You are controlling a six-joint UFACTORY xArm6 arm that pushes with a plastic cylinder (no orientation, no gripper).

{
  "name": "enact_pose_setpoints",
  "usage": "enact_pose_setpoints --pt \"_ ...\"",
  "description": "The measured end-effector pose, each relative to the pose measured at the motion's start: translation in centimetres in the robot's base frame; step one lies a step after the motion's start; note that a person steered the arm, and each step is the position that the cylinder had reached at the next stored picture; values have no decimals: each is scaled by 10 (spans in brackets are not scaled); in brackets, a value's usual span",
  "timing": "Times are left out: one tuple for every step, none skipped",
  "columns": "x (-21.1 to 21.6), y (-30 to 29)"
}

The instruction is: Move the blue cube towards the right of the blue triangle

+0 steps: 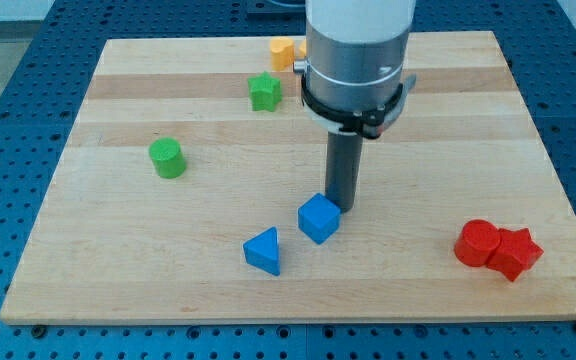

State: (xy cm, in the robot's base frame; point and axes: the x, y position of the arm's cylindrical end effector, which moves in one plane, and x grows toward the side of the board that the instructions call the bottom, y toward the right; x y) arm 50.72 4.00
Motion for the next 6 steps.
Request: enact_pose_setpoints --pt "14 0" --pt "24 0" --pt "36 0" --pt "46 0" --pt "45 0" --pt "38 0"
